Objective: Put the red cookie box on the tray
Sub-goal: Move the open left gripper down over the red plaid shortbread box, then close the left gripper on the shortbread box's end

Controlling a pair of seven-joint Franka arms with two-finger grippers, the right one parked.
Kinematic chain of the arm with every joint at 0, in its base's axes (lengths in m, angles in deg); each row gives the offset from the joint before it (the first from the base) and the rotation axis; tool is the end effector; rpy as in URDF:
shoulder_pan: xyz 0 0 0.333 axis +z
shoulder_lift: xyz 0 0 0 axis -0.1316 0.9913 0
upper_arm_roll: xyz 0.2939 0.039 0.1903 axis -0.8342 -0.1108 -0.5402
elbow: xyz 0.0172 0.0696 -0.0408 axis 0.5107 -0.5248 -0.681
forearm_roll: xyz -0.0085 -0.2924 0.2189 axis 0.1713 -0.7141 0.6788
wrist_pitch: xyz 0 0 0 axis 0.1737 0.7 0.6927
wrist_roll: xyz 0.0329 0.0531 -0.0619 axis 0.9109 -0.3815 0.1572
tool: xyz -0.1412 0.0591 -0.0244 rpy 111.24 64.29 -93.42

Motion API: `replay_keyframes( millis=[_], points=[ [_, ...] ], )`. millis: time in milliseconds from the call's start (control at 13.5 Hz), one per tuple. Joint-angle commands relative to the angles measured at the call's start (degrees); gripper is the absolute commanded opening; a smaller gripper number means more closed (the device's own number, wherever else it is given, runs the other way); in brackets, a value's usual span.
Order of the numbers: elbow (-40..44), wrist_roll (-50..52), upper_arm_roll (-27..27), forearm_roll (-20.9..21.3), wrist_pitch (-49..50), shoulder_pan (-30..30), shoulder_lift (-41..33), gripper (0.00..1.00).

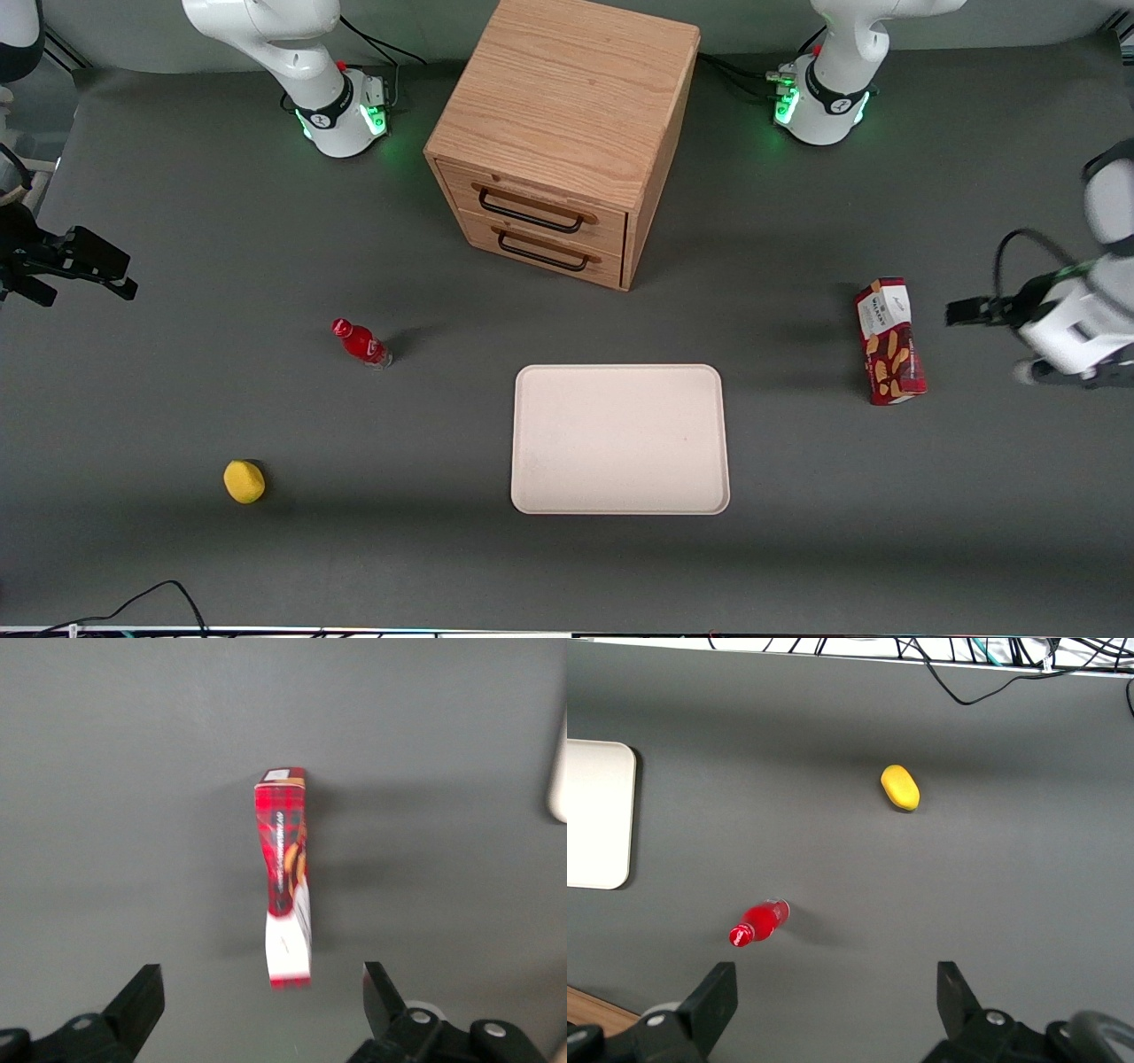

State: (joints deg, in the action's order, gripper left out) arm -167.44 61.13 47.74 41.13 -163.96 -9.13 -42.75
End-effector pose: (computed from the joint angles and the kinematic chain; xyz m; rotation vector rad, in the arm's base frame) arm 0.5768 0.0432 0.3938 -3.1231 0.0769 0.3054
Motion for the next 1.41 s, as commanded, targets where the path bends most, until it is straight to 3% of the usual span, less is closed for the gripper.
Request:
replay_keyframes(
  millis=[0,222,296,370,444,963,1111,1333],
  points=[
    [-14.8,-3.3,-0.8,0.0,-14.2,-0.3,-3.0,1.0],
    [-25.8,-2.5,-0.8,-1.2,-31.4,-0.4,-2.8,1.0],
    [-27.5,-1.7,-0.8,-2.4,-35.2,-0.5,-2.3,0.73],
    [-28.1,-1.3,-0.8,-3.3,-37.4,-0.5,-1.8,0.21],
    [-28.2,-1.6,-0.8,-3.3,-38.5,-0.5,-1.3,0.0],
    [-26.9,-1.5,-0.4,-3.9,-36.6,-0.6,-3.7,0.0],
    [-19.5,-1.0,-0.3,-6.1,-24.6,-0.8,-5.8,0.0],
    [0.4,5.4,1.3,-7.8,0.3,-1.3,-5.0,0.0]
  ],
)
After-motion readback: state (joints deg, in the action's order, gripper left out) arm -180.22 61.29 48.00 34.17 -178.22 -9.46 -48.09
